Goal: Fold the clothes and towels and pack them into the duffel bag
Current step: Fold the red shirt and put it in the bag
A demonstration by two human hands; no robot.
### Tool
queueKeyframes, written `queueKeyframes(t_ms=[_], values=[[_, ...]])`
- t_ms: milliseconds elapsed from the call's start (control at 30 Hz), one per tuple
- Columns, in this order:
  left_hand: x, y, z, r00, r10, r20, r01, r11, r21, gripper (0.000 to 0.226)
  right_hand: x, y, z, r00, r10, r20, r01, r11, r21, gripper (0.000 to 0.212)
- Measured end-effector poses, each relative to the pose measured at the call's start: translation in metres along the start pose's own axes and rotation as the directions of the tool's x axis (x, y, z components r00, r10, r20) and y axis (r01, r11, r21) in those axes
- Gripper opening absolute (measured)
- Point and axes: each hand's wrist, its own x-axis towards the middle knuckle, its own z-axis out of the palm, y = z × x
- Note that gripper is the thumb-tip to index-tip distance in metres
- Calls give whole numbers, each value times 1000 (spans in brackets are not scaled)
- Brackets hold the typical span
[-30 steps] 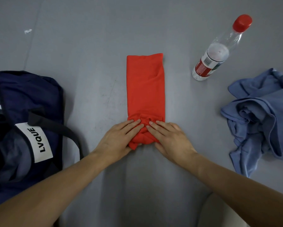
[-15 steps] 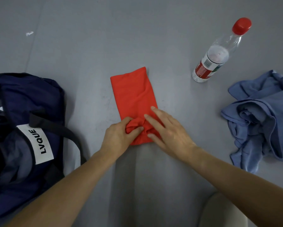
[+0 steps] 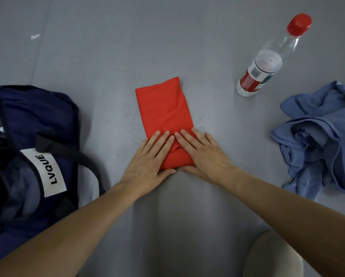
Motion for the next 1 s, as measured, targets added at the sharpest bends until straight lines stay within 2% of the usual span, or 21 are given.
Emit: queueKeyframes(t_ms=[133, 300, 400, 467, 533, 600, 667, 733, 800, 867, 900, 933, 1000], values=[[3, 4, -4, 1000, -14, 4, 14, 996, -88, 92, -18, 1, -2, 998, 25, -60, -25, 1000, 9, 87], [-18, 7, -1, 989, 145, 24, -141, 984, -111, 86, -64, -9, 15, 977, -27, -212, 14, 998, -65, 76], [-31, 15, 3, 981, 195, 4, -194, 977, -86, 80, -78, -18, 23, 962, -83, -260, 77, 997, -32, 76], [-35, 18, 3, 982, 191, 6, -188, 972, -138, 72, -80, -20, 23, 963, -117, -242, 132, 990, 46, 75], [-30, 17, -6, 993, 119, 21, -108, 956, -274, 64, -77, -18, 15, 982, -41, -185, 88, 964, 250, 71], [-21, 15, -18, 999, 17, 47, 3, 922, -387, 59, -68, -17, 4, 991, 79, -108, -26, 905, 426, 62], [-10, 12, -27, 994, -99, 45, 109, 872, -478, 57, -56, -15, -6, 981, 190, -39, -146, 856, 496, 53], [0, 10, -34, 963, -254, 85, 254, 762, -595, 55, -47, -10, -10, 955, 293, 40, -264, 785, 561, 45], [9, 8, -36, 925, -347, 151, 358, 671, -649, 43, -40, -8, -9, 922, 378, 89, -346, 697, 628, 45], [17, 9, -34, 910, -389, 145, 390, 682, -619, 30, -36, -8, -8, 906, 423, 20, -351, 725, 592, 50], [21, 11, -33, 905, -406, 127, 394, 687, -611, 27, -34, -7, -8, 899, 430, -88, -318, 777, 544, 54], [24, 13, -31, 903, -416, 107, 391, 692, -607, 26, -33, -7, -9, 893, 393, -219, -255, 843, 475, 58], [28, 20, -27, 906, -420, 54, 378, 745, -550, 32, -34, -7, -7, 909, 160, -386, -71, 970, 234, 66]])
